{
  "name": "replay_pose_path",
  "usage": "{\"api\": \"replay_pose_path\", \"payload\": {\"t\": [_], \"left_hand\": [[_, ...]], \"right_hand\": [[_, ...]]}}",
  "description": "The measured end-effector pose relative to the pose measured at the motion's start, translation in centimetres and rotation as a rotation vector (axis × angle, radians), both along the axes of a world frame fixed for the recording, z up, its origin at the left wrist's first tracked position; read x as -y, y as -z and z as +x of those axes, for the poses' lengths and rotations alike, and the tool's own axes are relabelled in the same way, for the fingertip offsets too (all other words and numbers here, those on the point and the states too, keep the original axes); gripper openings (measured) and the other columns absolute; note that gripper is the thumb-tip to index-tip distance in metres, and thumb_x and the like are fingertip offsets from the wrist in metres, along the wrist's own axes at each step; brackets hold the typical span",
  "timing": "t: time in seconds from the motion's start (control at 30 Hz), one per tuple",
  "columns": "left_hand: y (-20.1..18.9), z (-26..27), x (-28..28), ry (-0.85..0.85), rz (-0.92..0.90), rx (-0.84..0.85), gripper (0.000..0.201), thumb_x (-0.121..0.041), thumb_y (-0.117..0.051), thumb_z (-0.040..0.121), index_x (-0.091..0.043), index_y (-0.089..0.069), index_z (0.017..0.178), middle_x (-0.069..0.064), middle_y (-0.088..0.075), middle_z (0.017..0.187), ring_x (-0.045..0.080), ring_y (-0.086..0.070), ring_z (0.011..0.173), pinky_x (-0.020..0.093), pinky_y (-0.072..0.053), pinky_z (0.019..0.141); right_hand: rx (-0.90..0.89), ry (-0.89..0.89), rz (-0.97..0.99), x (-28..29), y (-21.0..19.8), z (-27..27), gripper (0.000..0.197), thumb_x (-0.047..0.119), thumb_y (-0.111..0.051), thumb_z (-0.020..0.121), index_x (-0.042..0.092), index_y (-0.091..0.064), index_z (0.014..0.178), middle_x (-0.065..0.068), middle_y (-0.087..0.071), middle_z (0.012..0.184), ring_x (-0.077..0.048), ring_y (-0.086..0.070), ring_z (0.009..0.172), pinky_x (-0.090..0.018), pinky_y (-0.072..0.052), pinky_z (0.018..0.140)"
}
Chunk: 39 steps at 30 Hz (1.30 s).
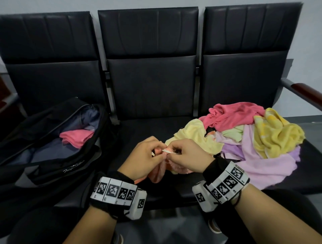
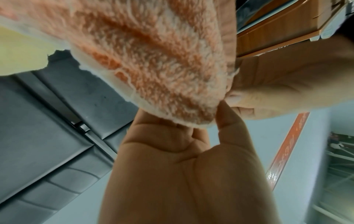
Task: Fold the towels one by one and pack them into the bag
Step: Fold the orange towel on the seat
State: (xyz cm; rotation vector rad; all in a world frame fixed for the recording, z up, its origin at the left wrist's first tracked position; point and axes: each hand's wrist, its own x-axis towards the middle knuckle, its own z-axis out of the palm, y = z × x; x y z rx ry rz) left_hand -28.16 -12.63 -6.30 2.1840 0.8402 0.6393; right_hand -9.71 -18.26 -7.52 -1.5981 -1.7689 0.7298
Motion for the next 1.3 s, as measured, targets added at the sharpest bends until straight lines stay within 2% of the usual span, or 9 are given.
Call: {"api": "replay_pose_path", "payload": {"t": [0.17, 0.33, 0.5, 0.6, 0.8, 0.93, 1.03, 1.13, 1.3], "left_hand": [[0.4, 0.0, -0.1, -0.068, 0.012, -0.016, 0.007, -0.022, -0.08, 0.082, -0.019, -0.074, 0.085, -0.009, -0.062, 0.088, 0.005, -0.062, 0.087, 0.032, -0.052, 0.085], [0.7, 0.3, 0.1, -0.073, -0.006, -0.005, 0.017, -0.025, -0.078, 0.084, -0.017, -0.067, 0.074, -0.01, -0.056, 0.079, 0.004, -0.055, 0.073, 0.025, -0.047, 0.074], [0.4, -0.4, -0.4, -0.107, 0.06, 0.086, 0.022, -0.01, -0.078, 0.082, -0.013, -0.063, 0.066, -0.007, -0.053, 0.073, 0.006, -0.052, 0.067, 0.022, -0.042, 0.068], [-0.1, -1.9, -1.2, -0.229, 0.164, 0.202, 0.028, 0.001, -0.078, 0.079, -0.013, -0.06, 0.063, -0.002, -0.052, 0.071, 0.006, -0.049, 0.064, 0.018, -0.038, 0.064], [-1.1, -6.0, -3.8, -0.55, 0.306, 0.305, 0.019, -0.001, -0.073, 0.084, -0.009, -0.061, 0.071, 0.003, -0.057, 0.077, -0.002, -0.05, 0.069, 0.011, -0.037, 0.067], [-1.3, -7.5, -5.1, -0.704, 0.31, 0.328, 0.015, -0.005, -0.071, 0.087, -0.009, -0.062, 0.075, 0.012, -0.06, 0.083, 0.0, -0.05, 0.07, 0.006, -0.036, 0.069], [-1.3, -8.1, -5.9, -0.799, 0.302, 0.305, 0.015, -0.012, -0.07, 0.089, -0.009, -0.061, 0.077, 0.013, -0.06, 0.085, 0.003, -0.049, 0.069, 0.003, -0.035, 0.069], [-1.4, -8.6, -6.5, -0.86, 0.287, 0.301, 0.017, -0.017, -0.069, 0.09, -0.007, -0.062, 0.079, 0.014, -0.06, 0.087, 0.015, -0.052, 0.076, 0.018, -0.04, 0.074], [-3.2, -8.0, -7.0, -0.926, 0.317, 0.343, 0.019, -0.019, -0.066, 0.09, -0.001, -0.064, 0.083, 0.011, -0.058, 0.088, 0.011, -0.05, 0.072, 0.023, -0.037, 0.074]], "right_hand": [[-0.021, 0.018, 0.027, 0.4, -0.3, 0.2, 0.013, 0.023, -0.064, 0.092, 0.016, -0.073, 0.086, 0.007, -0.068, 0.072, -0.004, -0.061, 0.068, -0.031, -0.05, 0.068], [-0.005, 0.09, 0.134, 0.6, -0.5, 0.1, 0.011, 0.022, -0.066, 0.092, 0.023, -0.066, 0.082, 0.019, -0.057, 0.052, -0.005, -0.053, 0.054, -0.018, -0.037, 0.058], [0.002, 0.001, 0.112, 0.6, -0.2, 1.1, 0.009, 0.026, -0.07, 0.09, 0.025, -0.068, 0.081, 0.018, -0.06, 0.059, -0.002, -0.056, 0.06, -0.017, -0.042, 0.061], [0.146, -0.044, 0.039, 0.9, 0.9, 3.4, 0.021, 0.025, -0.071, 0.089, 0.034, -0.062, 0.073, 0.027, -0.059, 0.061, 0.003, -0.056, 0.062, -0.013, -0.037, 0.06], [0.357, 0.128, -0.017, 1.8, 2.9, 7.5, 0.039, 0.027, -0.071, 0.087, 0.021, -0.048, 0.056, 0.006, -0.048, 0.051, -0.009, -0.047, 0.053, -0.035, -0.041, 0.057], [0.233, 0.281, 0.083, 2.1, 2.4, 8.7, 0.017, 0.016, -0.07, 0.087, 0.024, -0.068, 0.072, 0.01, -0.063, 0.057, -0.004, -0.059, 0.055, -0.023, -0.043, 0.054], [0.234, 0.382, 0.175, 1.9, 1.3, 8.7, 0.013, 0.011, -0.067, 0.087, 0.022, -0.074, 0.086, 0.01, -0.068, 0.061, -0.004, -0.062, 0.054, -0.023, -0.048, 0.056], [0.16, 0.378, 0.213, 1.9, 0.1, 8.5, 0.012, 0.01, -0.068, 0.089, 0.017, -0.078, 0.092, 0.006, -0.073, 0.081, -0.007, -0.066, 0.07, -0.016, -0.049, 0.06], [-0.158, 0.371, 0.156, 2.2, -2.6, 7.2, 0.013, 0.012, -0.067, 0.092, 0.021, -0.077, 0.097, 0.006, -0.075, 0.079, -0.018, -0.072, 0.075, -0.035, -0.059, 0.066]]}}
